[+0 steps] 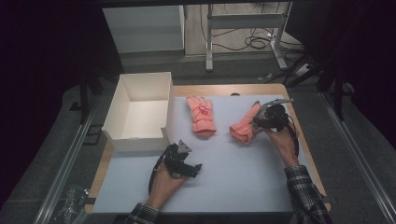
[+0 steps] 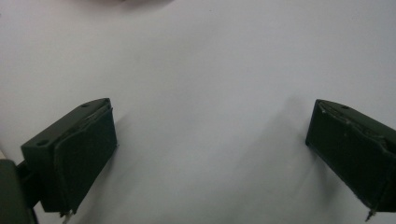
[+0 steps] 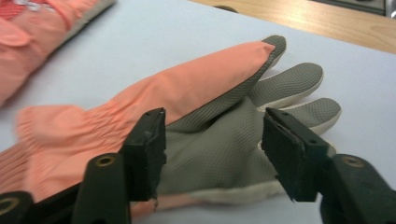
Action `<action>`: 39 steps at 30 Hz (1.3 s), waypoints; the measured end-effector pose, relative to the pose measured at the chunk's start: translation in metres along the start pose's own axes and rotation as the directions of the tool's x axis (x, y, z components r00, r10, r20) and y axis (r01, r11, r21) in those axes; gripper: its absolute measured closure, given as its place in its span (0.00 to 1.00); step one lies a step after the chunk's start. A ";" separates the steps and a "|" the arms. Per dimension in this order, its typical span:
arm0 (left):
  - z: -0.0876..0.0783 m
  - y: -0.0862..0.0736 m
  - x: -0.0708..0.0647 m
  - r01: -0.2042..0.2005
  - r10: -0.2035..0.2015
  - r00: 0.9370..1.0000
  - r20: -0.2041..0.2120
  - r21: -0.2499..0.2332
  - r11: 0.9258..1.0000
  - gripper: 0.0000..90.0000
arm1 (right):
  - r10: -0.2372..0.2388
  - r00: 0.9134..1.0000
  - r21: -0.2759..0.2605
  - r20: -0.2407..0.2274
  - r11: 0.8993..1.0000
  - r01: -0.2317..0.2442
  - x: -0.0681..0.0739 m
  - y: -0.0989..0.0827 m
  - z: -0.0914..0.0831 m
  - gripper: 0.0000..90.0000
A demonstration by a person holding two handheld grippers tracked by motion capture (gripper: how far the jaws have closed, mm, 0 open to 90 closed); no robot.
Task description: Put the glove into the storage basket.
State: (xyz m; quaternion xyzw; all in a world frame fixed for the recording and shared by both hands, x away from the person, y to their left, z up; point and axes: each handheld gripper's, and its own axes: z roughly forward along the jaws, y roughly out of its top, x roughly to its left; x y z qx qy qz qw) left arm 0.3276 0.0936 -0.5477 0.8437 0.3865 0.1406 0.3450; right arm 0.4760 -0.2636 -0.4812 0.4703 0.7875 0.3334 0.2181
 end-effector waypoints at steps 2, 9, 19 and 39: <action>0.000 0.000 0.000 0.000 0.000 1.000 0.000 0.000 1.000 0.02 | 0.004 1.000 0.014 0.017 1.000 -0.005 -0.001 0.000 0.008 0.42; 0.000 0.000 0.000 0.000 0.000 1.000 0.000 0.000 1.000 0.02 | 0.045 0.999 0.063 -0.004 0.997 -0.045 -0.002 -0.004 0.028 0.47; 0.000 0.000 0.000 0.000 0.000 1.000 0.001 0.000 1.000 0.02 | -0.028 0.995 0.081 0.097 0.997 0.020 0.013 -0.004 0.030 0.87; 0.000 0.000 0.000 0.001 -0.001 1.000 0.000 0.000 1.000 0.02 | 0.020 0.999 0.011 -0.049 1.000 -0.020 0.003 -0.009 0.000 0.93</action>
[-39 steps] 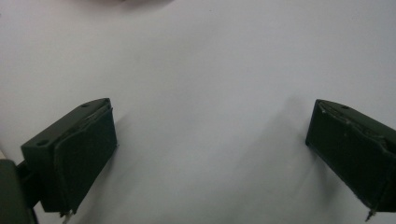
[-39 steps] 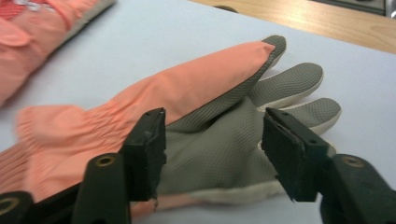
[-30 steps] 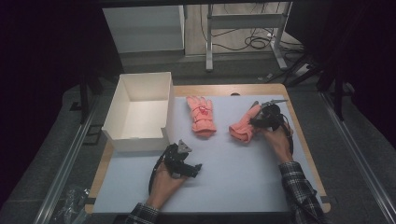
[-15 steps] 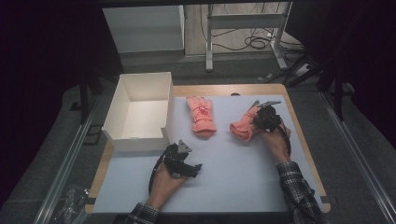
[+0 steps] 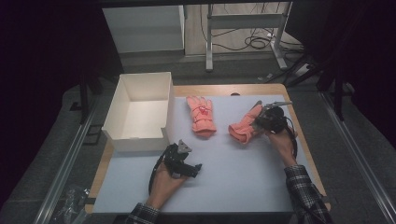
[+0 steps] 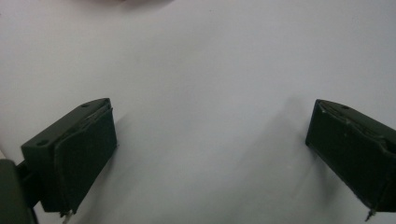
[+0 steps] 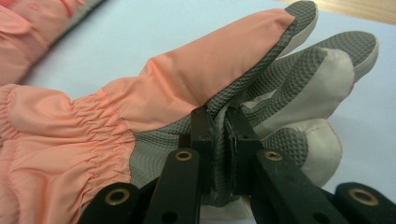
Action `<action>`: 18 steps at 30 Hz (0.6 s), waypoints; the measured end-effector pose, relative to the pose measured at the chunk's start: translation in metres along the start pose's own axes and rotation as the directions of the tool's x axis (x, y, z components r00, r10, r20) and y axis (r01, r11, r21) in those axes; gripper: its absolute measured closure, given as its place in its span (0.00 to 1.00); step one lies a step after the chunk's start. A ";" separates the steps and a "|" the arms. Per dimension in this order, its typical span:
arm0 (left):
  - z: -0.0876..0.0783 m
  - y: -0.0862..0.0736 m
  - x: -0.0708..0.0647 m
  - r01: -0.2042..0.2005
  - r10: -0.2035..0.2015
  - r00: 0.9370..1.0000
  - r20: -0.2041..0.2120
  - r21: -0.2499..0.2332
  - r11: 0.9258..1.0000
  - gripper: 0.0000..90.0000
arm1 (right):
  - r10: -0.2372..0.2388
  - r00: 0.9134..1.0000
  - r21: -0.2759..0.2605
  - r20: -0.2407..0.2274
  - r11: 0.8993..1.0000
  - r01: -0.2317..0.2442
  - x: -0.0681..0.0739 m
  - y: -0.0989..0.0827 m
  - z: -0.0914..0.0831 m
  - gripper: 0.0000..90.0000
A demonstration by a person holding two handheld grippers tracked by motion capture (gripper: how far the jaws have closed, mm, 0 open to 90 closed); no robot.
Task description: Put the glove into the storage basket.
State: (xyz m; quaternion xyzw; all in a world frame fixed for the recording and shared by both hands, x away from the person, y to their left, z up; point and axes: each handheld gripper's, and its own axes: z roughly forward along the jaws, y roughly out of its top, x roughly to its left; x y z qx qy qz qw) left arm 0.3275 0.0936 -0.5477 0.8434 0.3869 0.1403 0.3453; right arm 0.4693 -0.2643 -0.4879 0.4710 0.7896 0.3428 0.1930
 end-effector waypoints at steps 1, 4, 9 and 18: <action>0.000 0.000 0.000 0.000 0.000 1.000 0.000 0.000 1.000 0.02 | -0.002 1.000 -0.006 -0.016 1.000 0.002 0.001 0.001 -0.003 0.92; 0.000 0.000 0.000 0.000 0.000 1.000 0.000 0.001 1.000 0.02 | -0.024 0.999 -0.021 -0.045 1.000 0.023 0.004 0.002 -0.012 0.92; 0.000 0.000 0.000 0.000 0.000 1.000 0.000 0.001 1.000 0.02 | -0.073 0.989 -0.043 -0.131 0.997 0.068 0.014 0.004 -0.031 0.92; 0.000 0.000 0.000 -0.001 0.001 1.000 0.000 0.001 1.000 0.02 | -0.178 0.945 -0.069 -0.276 0.984 0.165 0.035 -0.004 -0.056 0.92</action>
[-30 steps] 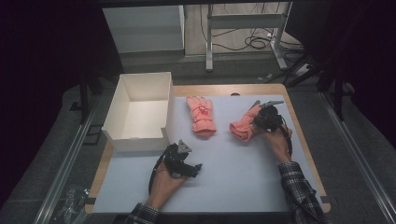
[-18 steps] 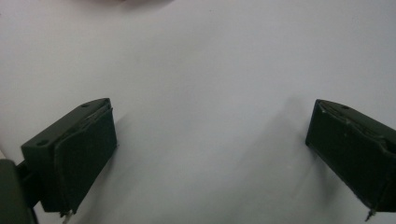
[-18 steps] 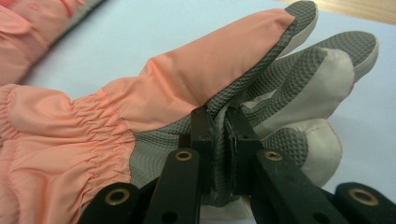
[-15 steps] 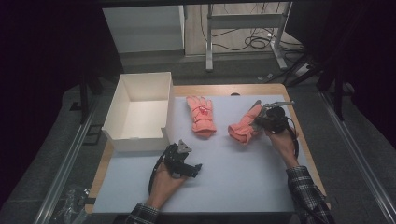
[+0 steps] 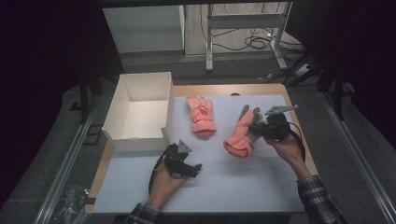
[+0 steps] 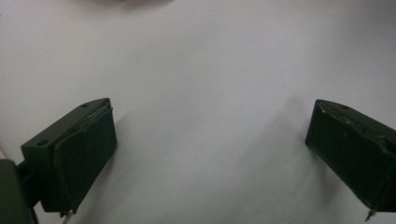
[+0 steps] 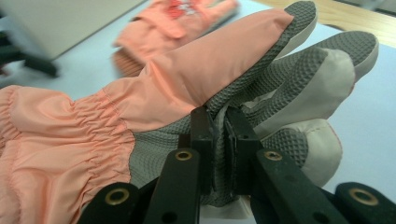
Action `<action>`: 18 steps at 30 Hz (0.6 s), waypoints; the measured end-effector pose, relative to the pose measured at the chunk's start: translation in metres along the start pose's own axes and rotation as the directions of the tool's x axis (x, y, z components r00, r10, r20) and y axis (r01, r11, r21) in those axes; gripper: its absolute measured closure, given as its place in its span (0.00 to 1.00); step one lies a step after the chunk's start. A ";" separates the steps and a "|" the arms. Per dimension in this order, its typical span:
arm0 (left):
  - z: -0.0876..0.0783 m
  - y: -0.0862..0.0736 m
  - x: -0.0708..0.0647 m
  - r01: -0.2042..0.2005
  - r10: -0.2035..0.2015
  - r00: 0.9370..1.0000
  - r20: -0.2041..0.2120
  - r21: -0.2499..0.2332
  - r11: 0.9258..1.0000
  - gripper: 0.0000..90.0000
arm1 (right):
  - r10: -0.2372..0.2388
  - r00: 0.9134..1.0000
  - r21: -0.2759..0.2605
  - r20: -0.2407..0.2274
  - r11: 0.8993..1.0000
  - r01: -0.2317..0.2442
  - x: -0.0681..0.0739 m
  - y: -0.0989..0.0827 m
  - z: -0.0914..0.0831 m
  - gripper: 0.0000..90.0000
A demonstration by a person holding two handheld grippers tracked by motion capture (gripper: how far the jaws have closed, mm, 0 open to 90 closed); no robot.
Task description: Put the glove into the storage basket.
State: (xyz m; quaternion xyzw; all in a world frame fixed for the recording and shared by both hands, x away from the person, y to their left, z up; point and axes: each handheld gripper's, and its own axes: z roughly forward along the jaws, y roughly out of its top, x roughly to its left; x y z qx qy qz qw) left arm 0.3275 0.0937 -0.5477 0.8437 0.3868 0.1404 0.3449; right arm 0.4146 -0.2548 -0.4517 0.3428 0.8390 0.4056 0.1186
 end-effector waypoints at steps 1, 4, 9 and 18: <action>0.000 0.000 0.000 0.000 0.000 1.000 0.000 0.000 1.000 0.02 | -0.018 1.000 0.003 -0.019 1.000 0.018 0.004 -0.002 -0.002 0.92; 0.000 0.000 0.000 0.001 -0.001 1.000 0.001 0.000 1.000 0.02 | -0.064 0.996 0.004 -0.070 0.998 0.065 0.013 -0.006 -0.005 0.92; 0.000 0.000 0.000 -0.002 0.002 1.000 -0.001 -0.003 1.000 0.02 | -0.162 0.974 0.017 -0.155 0.986 0.167 0.027 -0.013 -0.005 0.92; 0.000 0.000 0.000 0.005 -0.005 1.000 0.000 -0.006 1.000 0.02 | -0.267 0.925 0.069 -0.271 0.953 0.296 0.053 -0.021 0.011 0.92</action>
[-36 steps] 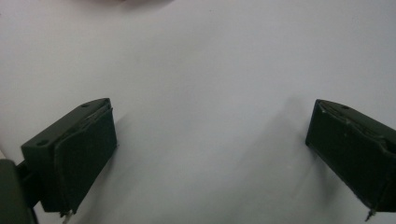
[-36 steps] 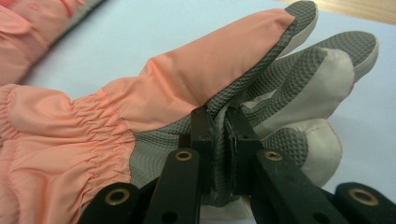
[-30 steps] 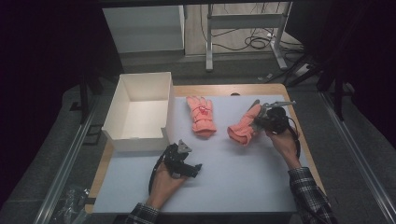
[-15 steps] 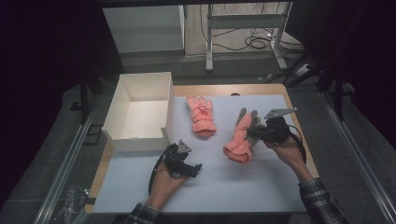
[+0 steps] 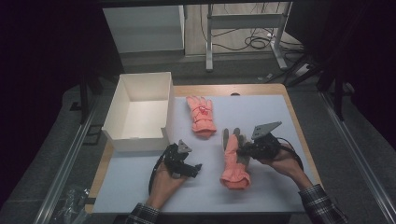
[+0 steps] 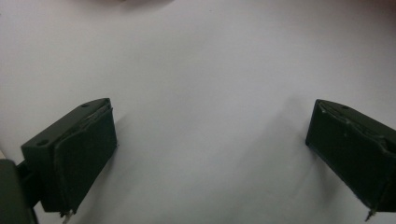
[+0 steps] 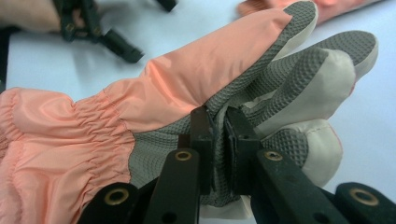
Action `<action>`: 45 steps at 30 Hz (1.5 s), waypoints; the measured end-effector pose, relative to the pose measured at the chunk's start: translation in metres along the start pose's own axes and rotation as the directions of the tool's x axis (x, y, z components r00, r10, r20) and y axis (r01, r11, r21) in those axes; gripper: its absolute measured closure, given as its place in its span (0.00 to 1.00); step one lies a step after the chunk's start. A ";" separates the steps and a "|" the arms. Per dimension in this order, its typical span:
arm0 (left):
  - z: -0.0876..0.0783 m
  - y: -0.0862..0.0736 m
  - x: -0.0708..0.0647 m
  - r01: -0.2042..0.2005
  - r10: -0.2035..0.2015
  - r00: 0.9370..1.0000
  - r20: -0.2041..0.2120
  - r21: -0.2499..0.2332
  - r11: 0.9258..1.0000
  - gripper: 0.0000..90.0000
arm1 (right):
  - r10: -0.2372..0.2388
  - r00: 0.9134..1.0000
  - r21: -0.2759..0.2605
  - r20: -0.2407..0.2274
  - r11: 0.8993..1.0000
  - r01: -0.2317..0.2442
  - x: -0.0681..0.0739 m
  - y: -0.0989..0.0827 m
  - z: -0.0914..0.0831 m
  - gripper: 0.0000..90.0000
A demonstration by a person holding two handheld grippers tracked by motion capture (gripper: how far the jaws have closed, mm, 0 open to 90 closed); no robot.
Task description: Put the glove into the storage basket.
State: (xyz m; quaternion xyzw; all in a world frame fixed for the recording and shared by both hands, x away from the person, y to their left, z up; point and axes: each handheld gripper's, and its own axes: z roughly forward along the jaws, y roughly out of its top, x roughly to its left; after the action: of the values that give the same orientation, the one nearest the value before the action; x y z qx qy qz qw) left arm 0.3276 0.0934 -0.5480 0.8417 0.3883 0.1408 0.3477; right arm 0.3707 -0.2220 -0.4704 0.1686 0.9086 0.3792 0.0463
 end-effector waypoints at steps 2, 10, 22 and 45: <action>0.000 0.000 0.000 -0.001 0.001 1.000 0.000 0.002 1.000 0.02 | -0.025 0.999 0.021 -0.023 0.999 0.026 0.004 0.002 0.007 0.92; 0.000 0.000 0.000 -0.005 0.005 1.000 0.000 0.004 1.000 0.02 | -0.081 0.996 0.094 -0.023 0.992 0.083 0.002 -0.002 0.029 0.91; 0.000 0.000 0.001 -0.009 0.009 1.000 -0.001 0.006 1.000 0.02 | -0.041 0.999 0.055 0.020 0.998 0.040 -0.006 0.003 0.019 0.72; 0.000 0.000 0.000 -0.004 0.004 1.000 0.000 0.005 1.000 0.02 | 0.210 0.963 -0.079 0.168 0.977 -0.199 -0.052 0.073 0.055 0.44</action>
State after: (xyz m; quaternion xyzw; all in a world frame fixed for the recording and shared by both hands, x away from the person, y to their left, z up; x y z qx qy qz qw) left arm 0.3275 0.0937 -0.5479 0.8433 0.3868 0.1406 0.3455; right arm 0.4515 -0.1545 -0.4600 0.2929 0.8666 0.3934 0.0918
